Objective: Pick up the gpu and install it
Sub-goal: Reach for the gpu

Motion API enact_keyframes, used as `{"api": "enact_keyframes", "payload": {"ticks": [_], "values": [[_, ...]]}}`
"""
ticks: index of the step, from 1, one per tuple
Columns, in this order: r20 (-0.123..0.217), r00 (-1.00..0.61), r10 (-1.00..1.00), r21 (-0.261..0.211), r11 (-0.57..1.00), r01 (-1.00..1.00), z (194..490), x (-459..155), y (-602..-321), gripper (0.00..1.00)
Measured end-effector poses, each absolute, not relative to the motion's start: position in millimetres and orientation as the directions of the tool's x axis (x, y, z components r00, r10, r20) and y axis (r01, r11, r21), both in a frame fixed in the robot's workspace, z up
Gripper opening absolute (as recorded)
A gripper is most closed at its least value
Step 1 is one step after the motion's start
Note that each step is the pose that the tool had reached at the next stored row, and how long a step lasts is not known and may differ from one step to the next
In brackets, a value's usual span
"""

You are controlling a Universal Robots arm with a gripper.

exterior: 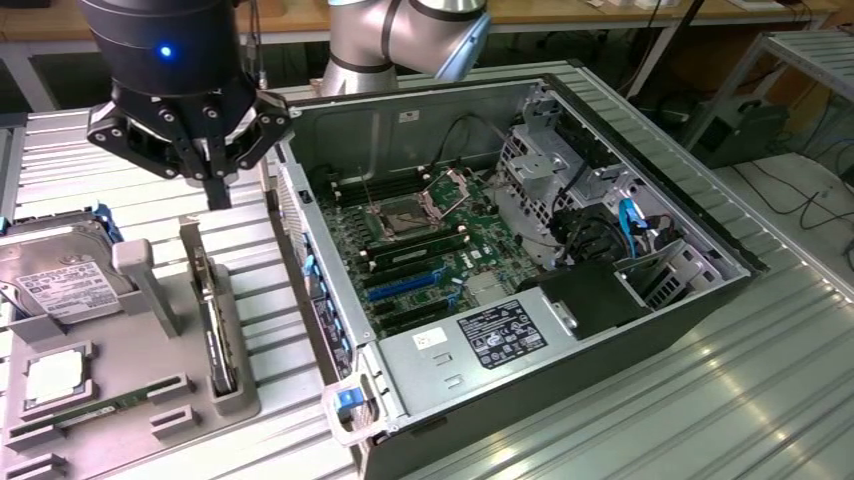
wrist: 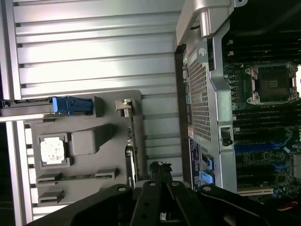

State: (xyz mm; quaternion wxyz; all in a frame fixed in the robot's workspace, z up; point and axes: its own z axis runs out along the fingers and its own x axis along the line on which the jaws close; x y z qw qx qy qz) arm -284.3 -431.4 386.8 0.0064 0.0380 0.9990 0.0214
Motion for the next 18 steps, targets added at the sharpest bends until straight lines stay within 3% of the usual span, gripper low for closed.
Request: {"api": "enact_keyframes", "payload": {"ticks": [18], "values": [[-0.009,-0.997,0.076,0.043,0.996,0.076,386.7,-304.0,-436.9,0.11]]}}
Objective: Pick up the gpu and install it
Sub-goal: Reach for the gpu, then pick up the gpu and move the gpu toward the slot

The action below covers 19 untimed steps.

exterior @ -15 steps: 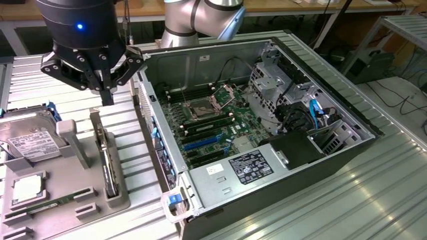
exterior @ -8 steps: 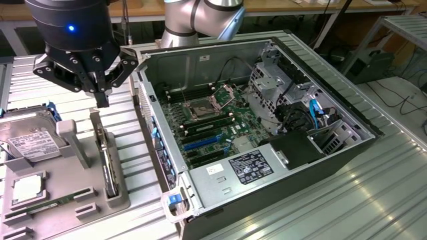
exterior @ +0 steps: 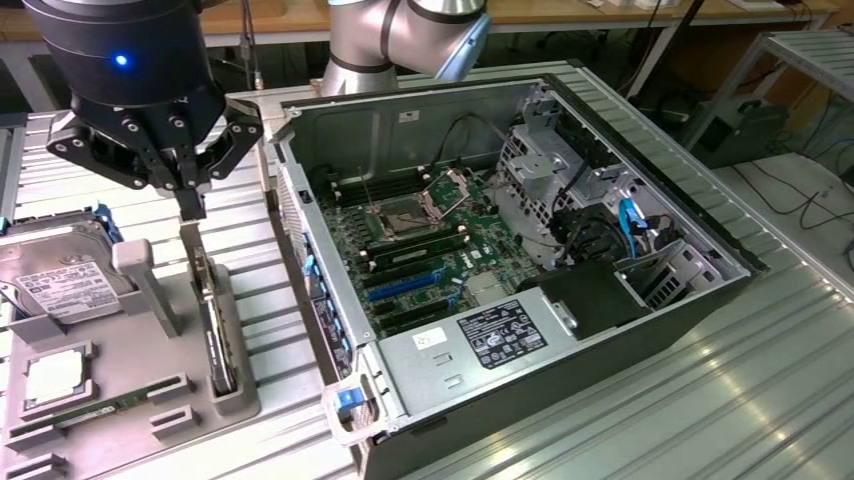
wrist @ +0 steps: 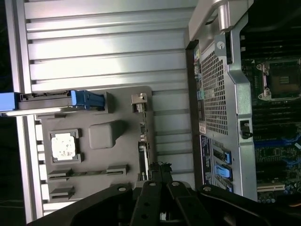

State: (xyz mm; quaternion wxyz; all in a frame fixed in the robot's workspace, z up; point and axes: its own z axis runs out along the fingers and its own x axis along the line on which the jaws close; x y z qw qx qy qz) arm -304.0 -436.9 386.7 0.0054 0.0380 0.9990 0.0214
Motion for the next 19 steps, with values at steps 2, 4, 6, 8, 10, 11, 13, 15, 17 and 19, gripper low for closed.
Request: {"api": "enact_keyframes", "payload": {"ticks": [2,4,6,8,10,11,13,15,17,19], "values": [[-0.009,-0.997,0.076,0.043,0.996,0.076,386.6,-304.0,-436.9,0.11],[-0.009,-0.997,0.076,0.043,0.996,0.076,386.6,-304.0,-436.9,0.11],[-0.009,-0.997,0.076,0.043,0.996,0.076,386.7,-304.1,-437.0,0.11],[-0.009,-0.997,0.076,0.043,0.996,0.076,386.6,-304.1,-437.0,0.11],[-0.009,-0.997,0.076,0.043,0.996,0.076,386.7,-304.1,-437.0,0.11],[-0.009,-0.997,0.076,0.043,0.996,0.076,386.6,-304.1,-437.0,0.11],[-0.009,-0.997,0.076,0.043,0.996,0.076,386.7,-304.1,-437.0,0.17],[-0.009,-0.997,0.076,0.043,0.996,0.076,386.6,-304.1,-437.0,0.30],[-0.009,-0.997,0.076,0.043,0.996,0.076,386.7,-304.1,-437.0,0.42],[-0.009,-0.997,0.076,0.043,0.996,0.076,386.7,-304.1,-437.1,0.54]]}}
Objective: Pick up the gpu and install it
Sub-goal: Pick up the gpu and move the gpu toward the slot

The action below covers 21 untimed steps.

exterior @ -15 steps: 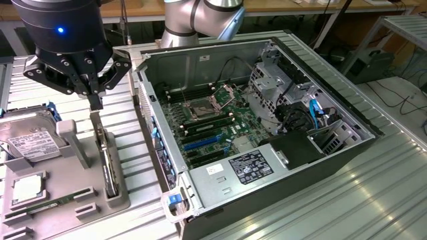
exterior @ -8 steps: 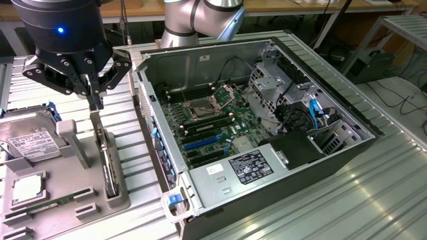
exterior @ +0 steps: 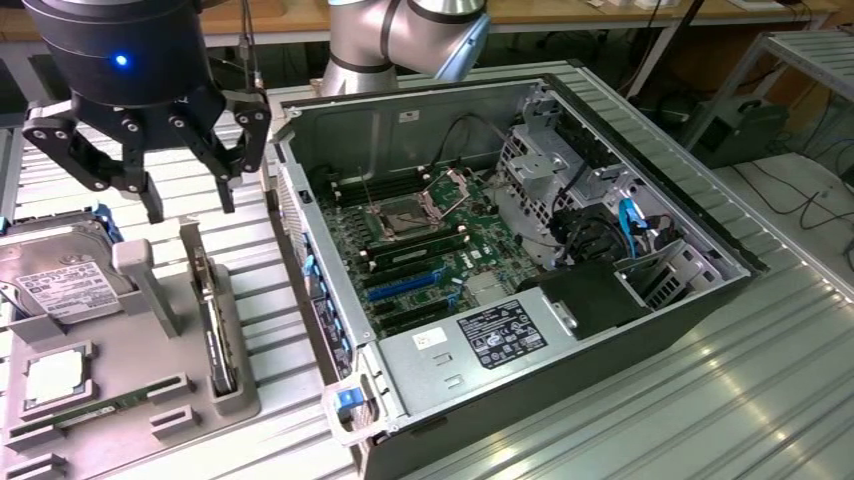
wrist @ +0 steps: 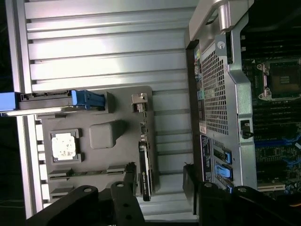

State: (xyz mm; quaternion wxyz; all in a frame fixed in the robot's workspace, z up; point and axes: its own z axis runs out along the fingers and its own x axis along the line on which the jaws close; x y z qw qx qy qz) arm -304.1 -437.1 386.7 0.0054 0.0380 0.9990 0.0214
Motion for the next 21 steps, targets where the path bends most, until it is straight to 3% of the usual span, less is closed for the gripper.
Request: {"api": "enact_keyframes", "payload": {"ticks": [1,2,9,21], "values": [[-0.009,-0.997,0.073,0.043,0.996,0.073,386.5,-304.4,-437.2,0.54],[-0.009,-0.998,0.059,0.043,0.997,0.058,386.4,-304.6,-437.3,0.60],[-0.004,-0.999,-0.047,0.044,0.998,-0.047,379.7,-305.9,-439.3,0.60],[0.012,-0.999,-0.052,0.045,0.998,-0.051,360.4,-311.7,-445.8,0.60]]}}
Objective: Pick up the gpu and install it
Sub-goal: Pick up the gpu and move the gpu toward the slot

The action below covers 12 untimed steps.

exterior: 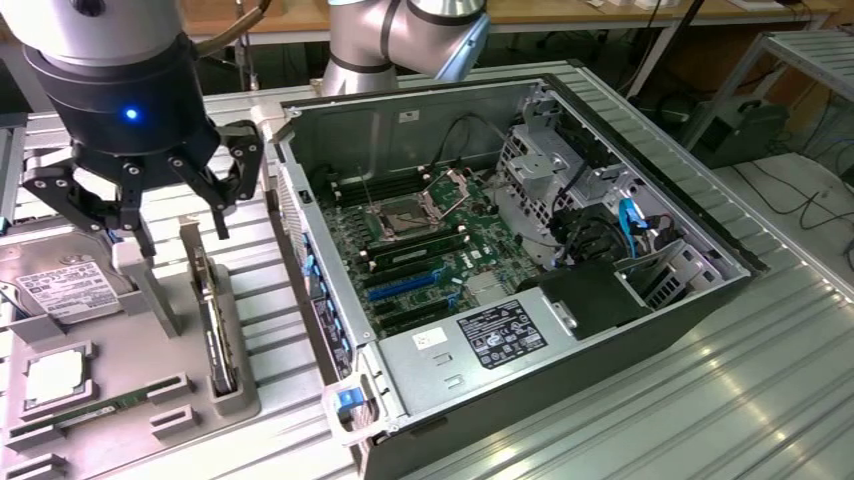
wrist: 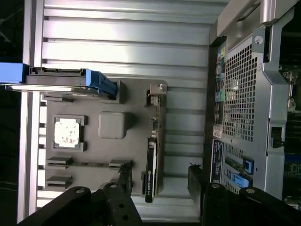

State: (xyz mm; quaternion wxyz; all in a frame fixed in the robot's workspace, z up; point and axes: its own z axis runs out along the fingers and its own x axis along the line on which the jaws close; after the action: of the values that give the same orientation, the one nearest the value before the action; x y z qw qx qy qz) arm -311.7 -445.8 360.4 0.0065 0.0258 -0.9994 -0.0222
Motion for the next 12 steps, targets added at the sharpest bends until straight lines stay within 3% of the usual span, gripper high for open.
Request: {"api": "enact_keyframes", "payload": {"ticks": [12], "values": [[0.022,-0.998,-0.056,0.045,0.997,-0.055,338.2,-311.7,-447.0,0.60]]}}
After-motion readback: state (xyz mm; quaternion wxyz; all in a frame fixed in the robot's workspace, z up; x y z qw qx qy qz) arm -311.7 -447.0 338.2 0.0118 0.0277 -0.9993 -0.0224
